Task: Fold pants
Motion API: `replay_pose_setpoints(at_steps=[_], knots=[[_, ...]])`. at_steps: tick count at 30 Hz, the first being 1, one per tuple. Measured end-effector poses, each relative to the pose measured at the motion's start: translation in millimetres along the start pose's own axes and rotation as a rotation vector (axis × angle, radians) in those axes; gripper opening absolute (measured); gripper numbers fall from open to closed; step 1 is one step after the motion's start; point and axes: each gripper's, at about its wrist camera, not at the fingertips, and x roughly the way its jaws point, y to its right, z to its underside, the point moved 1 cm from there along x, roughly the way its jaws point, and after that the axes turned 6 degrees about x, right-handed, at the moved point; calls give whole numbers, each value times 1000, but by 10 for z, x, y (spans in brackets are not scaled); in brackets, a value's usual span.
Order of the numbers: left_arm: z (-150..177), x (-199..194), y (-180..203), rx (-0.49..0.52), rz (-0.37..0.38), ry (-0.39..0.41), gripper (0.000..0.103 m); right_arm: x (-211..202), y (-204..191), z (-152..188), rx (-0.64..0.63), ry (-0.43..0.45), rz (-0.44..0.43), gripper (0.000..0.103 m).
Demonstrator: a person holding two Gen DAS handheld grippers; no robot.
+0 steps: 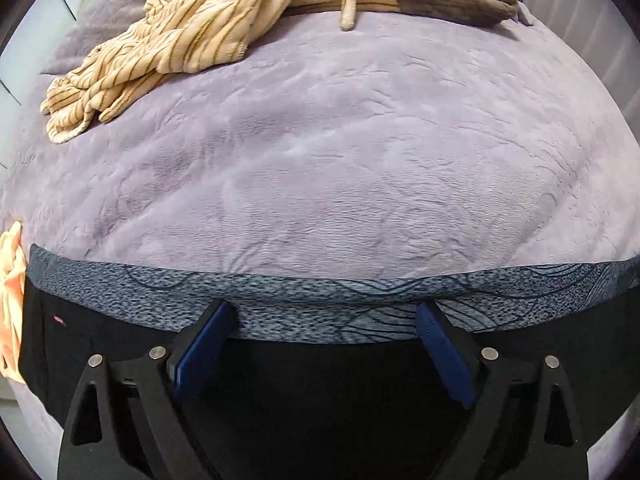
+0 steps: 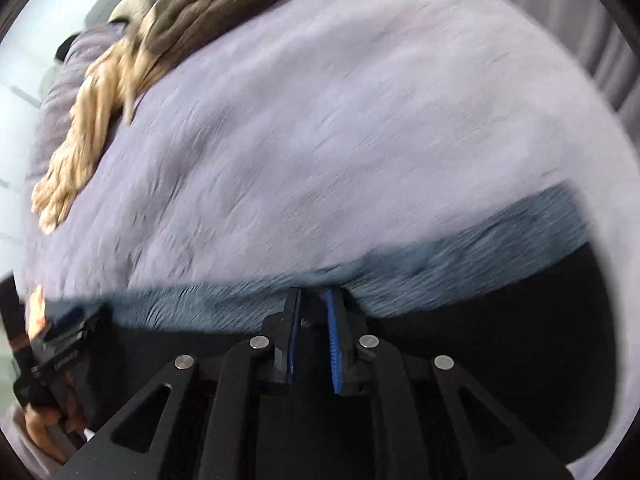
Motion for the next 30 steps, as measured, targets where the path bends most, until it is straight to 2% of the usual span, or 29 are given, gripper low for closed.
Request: replay_pose_setpoints(at_steps=[2, 3, 4, 6, 7, 9, 10, 12, 13, 16, 18, 20, 21, 23, 24, 25, 26, 27, 30], knots=[[-10, -9, -15, 9, -6, 0, 95, -366, 249, -56, 17, 74, 38, 30], [10, -6, -8, 13, -9, 3, 95, -481, 337, -38, 23, 95, 61, 46], [35, -6, 20, 17, -19, 10, 95, -650, 501, 9, 28, 126, 108, 53], [76, -49, 111, 23, -37, 16, 95, -744, 694, 50, 35, 112, 117, 53], [108, -102, 202, 29, -42, 14, 95, -695, 809, 88, 43, 78, 137, 48], [127, -183, 133, 43, -26, -16, 95, -436, 1017, 187, 48, -31, 291, 50], [137, -240, 86, 58, -34, -27, 95, -404, 1123, 216, 104, -38, 252, 49], [203, -415, -136, 102, -86, -16, 95, -575, 1255, 284, 238, 17, 181, 50], [260, -486, -244, 115, -102, -13, 95, -664, 1266, 326, 262, 34, 169, 51], [493, -665, -756, 111, -151, -24, 95, -985, 1058, 515, 226, 87, 91, 51], [679, -689, -1177, 83, -210, -49, 95, -1141, 760, 698, 185, 81, -55, 52], [853, -644, -1585, 41, -270, -78, 95, -1093, 373, 882, 157, -3, -225, 54], [944, -582, -1785, 21, -291, -88, 95, -995, 110, 1043, 152, -78, -353, 54], [1107, -381, -2093, 13, -330, -124, 95, -729, -323, 1376, 193, -223, -549, 54], [1247, -217, -2256, 12, -307, -156, 103, -572, -534, 1542, 213, -290, -621, 54], [1316, -164, -2358, -12, -252, -137, 103, -371, -790, 1747, 232, -359, -668, 54], [1375, -135, -2462, -54, -177, -112, 103, -173, -1025, 1934, 247, -412, -674, 54], [1389, -116, -2507, -71, -143, -117, 103, -41, -1176, 2041, 259, -444, -681, 54], [1374, -122, -2441, -10, -155, -110, 103, 285, -1558, 2352, 334, -510, -714, 54]])
